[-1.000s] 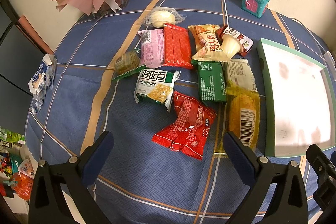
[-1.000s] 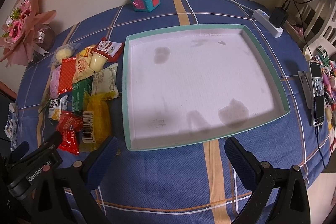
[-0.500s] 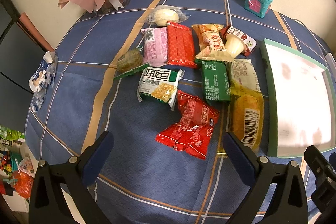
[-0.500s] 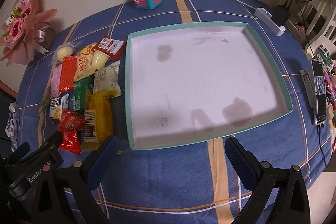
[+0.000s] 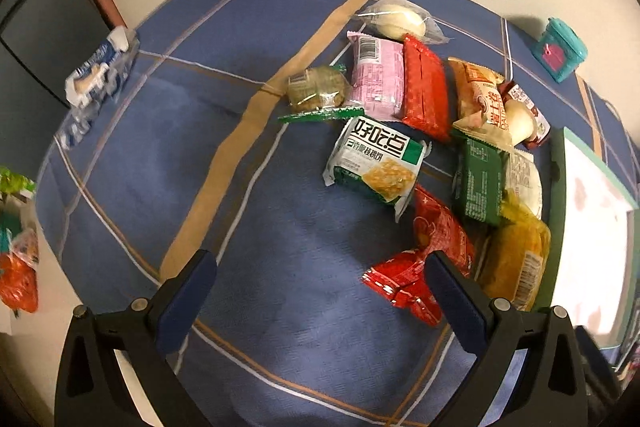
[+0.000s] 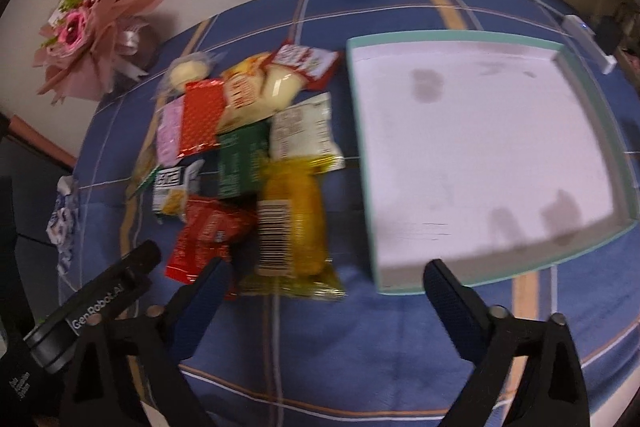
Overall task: Organize snacks
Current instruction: 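Grasp the red snack wrapper with the left tool while the right tool grasps the yellow barcode pack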
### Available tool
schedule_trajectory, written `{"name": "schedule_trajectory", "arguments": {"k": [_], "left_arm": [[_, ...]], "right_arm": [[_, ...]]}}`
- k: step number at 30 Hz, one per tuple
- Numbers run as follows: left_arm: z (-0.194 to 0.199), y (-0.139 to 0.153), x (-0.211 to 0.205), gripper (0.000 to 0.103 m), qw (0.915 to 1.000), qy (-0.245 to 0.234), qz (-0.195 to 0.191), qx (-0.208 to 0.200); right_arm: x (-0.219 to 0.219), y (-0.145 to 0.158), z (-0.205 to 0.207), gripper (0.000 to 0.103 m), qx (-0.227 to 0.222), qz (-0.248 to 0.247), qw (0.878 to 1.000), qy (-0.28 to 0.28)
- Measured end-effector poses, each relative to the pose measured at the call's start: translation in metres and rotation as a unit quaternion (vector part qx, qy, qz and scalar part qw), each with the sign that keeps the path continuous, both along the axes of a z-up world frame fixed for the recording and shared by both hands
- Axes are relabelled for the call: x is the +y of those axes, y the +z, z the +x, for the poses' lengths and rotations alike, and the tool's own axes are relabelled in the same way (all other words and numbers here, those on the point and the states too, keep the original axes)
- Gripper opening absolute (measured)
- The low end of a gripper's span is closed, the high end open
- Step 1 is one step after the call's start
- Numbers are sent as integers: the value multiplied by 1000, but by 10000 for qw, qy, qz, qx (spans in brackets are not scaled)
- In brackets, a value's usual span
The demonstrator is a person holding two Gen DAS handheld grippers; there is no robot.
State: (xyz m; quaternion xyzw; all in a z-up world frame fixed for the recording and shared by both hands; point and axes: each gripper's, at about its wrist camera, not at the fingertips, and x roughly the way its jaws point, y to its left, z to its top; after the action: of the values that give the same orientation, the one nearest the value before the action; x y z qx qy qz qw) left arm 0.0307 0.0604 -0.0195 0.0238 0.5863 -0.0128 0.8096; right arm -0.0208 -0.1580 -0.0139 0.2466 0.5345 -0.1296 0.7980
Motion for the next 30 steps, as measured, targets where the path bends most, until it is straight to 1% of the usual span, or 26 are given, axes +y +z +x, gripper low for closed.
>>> {"name": "schedule_trajectory", "arguments": {"k": [1, 3, 5, 7, 9, 11, 13, 17, 19, 20, 24, 26, 27, 30], "left_arm": [[2, -1, -2, 102, 10000, 14, -60, 39], [6, -4, -2, 102, 9999, 75, -78, 86], [10, -8, -3, 102, 9997, 103, -168, 172], [14, -13, -5, 102, 9984, 74, -460, 315], [16, -17, -9, 102, 9970, 11, -647, 416], [17, -20, -18, 101, 9973, -96, -584, 435], [19, -25, -27, 97, 9971, -197, -554, 489], [22, -38, -38, 92, 9939, -273, -765, 750], [24, -42, -41, 88, 9923, -311, -876, 822], [24, -43, -43, 87, 9921, -331, -885, 828], [30, -52, -55, 86, 9911, -403, -884, 913], [30, -60, -62, 82, 9892, -396, -990, 1001], [33, -64, -65, 80, 9874, -370, -1113, 1060], [34, -68, -74, 79, 9893, -433, -972, 996]], "right_arm": [[3, -2, 3, 90, 1, 26, 10000, 57], [9, -5, 9, 82, -5, 50, 9999, 133], [10, -10, 13, 79, 4, 85, 9998, 164], [9, -13, 16, 77, 14, 140, 9997, 194], [11, -16, 20, 73, 28, 161, 9995, 283], [13, -19, 24, 69, 43, 139, 9993, 356], [15, -23, 27, 66, 80, 153, 9990, 411], [17, -32, 33, 59, 167, 148, 9986, 471], [17, -36, 35, 59, 228, 150, 9984, 493], [17, -39, 36, 57, 249, 160, 9983, 498], [19, -49, 43, 57, 340, 175, 9978, 548], [20, -54, 47, 57, 392, 172, 9975, 564], [20, -57, 48, 57, 419, 165, 9974, 566], [23, -57, 53, 56, 413, 12, 9971, 635]]}}
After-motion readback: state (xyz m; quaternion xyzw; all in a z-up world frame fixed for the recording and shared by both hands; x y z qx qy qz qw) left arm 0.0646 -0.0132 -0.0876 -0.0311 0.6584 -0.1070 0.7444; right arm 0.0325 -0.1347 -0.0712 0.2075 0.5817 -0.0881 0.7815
